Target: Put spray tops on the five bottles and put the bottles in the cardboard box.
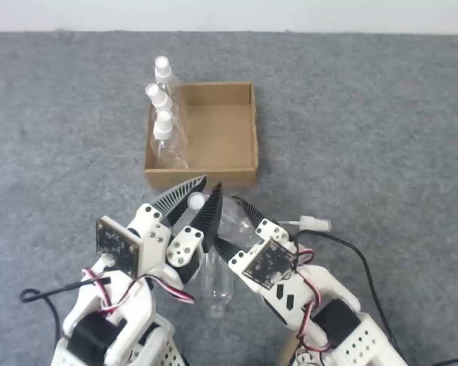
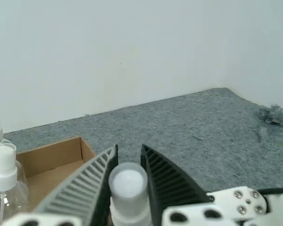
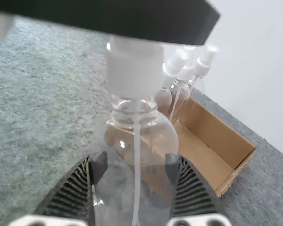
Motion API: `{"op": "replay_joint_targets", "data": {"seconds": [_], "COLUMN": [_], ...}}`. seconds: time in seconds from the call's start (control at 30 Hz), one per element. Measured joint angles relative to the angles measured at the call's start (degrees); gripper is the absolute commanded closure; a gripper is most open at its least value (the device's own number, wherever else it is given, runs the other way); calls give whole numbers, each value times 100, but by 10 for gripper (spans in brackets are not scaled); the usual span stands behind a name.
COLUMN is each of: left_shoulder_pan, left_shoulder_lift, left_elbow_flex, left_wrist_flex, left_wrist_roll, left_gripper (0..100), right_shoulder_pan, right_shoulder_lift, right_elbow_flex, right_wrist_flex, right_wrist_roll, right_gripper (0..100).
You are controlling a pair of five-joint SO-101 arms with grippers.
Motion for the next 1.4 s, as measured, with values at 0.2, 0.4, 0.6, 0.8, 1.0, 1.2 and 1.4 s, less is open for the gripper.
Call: {"op": "replay_joint_targets", "data": {"seconds": [0.2,0.4,0.6,0.8,1.0,1.2,1.4], "left_shoulder_pan": [360,431,255,-193,-281,-308,-703], "left_shoulder_lift": [0,-9,-9,-9,-9,-9,-9], "left_elbow_flex": [-9,167,193,132,-475,-888,-1407], "left_wrist_flex": [26,62,132,273,923,1073,1451], "left_wrist_roll": [-35,-35,-35,-35,-35,-35,18], "left_gripper": [941,870,796,758,742,746,745], "right_shoulder_pan": [132,149,141,141,141,141,141], "right_shoulder_lift": [0,9,9,0,0,0,0], "right_elbow_flex": [0,0,0,0,0,0,0], "right_wrist_flex": [-149,-149,-149,-149,-149,-149,-149], "right_wrist_roll": [35,35,35,35,35,35,-132], "right_gripper": [992,992,992,992,992,992,992]}}
